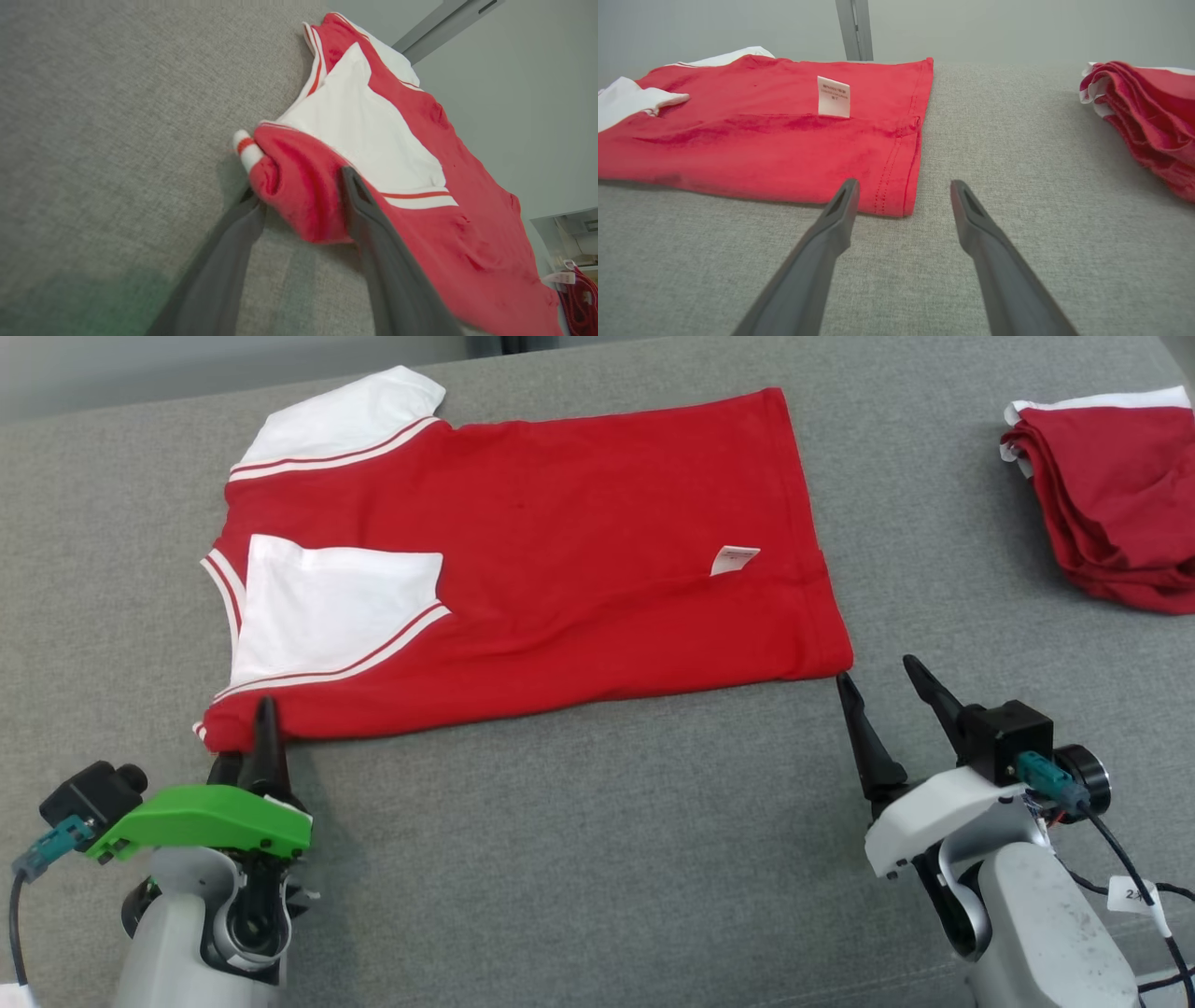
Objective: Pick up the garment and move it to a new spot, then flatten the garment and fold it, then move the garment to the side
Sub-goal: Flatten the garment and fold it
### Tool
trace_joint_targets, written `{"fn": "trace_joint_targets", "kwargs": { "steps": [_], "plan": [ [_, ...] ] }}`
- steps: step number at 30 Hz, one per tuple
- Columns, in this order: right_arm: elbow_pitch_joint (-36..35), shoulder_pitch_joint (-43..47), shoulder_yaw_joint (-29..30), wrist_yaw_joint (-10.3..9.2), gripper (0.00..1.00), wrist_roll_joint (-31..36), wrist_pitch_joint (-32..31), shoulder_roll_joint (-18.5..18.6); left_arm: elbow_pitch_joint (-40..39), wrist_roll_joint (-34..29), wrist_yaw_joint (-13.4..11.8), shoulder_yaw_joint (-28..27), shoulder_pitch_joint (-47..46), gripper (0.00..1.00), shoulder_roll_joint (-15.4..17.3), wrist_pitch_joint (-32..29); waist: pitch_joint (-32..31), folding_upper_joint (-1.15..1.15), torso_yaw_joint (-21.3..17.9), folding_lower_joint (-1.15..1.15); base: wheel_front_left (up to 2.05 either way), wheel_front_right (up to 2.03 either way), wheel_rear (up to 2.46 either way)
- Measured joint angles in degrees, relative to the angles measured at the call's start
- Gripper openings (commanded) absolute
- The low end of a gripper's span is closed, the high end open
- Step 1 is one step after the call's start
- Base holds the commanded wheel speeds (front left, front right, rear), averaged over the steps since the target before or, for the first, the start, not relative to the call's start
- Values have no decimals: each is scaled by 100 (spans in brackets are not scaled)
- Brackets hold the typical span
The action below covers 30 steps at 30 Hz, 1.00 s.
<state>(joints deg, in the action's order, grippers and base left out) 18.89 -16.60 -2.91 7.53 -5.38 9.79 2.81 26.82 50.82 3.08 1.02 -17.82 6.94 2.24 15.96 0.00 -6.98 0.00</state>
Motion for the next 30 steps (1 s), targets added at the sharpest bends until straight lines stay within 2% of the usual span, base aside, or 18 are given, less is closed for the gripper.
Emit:
{"fn": "trace_joint_targets", "kwargs": {
  "steps": [1,3,13,21,22,23,24,27,30],
  "plan": [
    [57,-41,3,0,100,-40,-22,1,21,0,15,-7,-34,18,4,45,8,0,0,0,0,0,0],
    [199,-137,1,0,100,-189,-27,2,54,-4,69,-4,-111,0,14,170,15,0,17,0,0,0,0],
    [1229,-800,4,0,100,-706,-196,0,127,-211,247,266,-294,0,8,543,77,0,183,0,0,0,0],
    [2095,-1413,-265,-5,100,-612,-823,12,147,-259,305,388,-315,0,-16,702,82,0,314,0,0,0,0],
    [2136,-1447,-315,-7,87,-584,-890,13,154,-261,316,405,-315,0,-16,720,73,0,327,0,0,0,0],
    [2169,-1474,-360,-7,51,-513,-956,22,159,-277,324,426,-315,0,-16,728,59,0,340,0,0,0,0],
    [2182,-1484,-386,-7,42,-472,-1005,30,163,-301,332,450,-313,0,-16,745,41,0,354,0,0,0,0],
    [2162,-1483,-428,-7,2,-465,-1054,27,156,-310,346,492,-302,0,-8,792,-17,0,383,0,0,0,0],
    [2080,-1457,-398,-7,0,-444,-987,11,118,-319,357,539,-265,0,21,842,-91,0,394,0,0,0,0]
  ]
}}
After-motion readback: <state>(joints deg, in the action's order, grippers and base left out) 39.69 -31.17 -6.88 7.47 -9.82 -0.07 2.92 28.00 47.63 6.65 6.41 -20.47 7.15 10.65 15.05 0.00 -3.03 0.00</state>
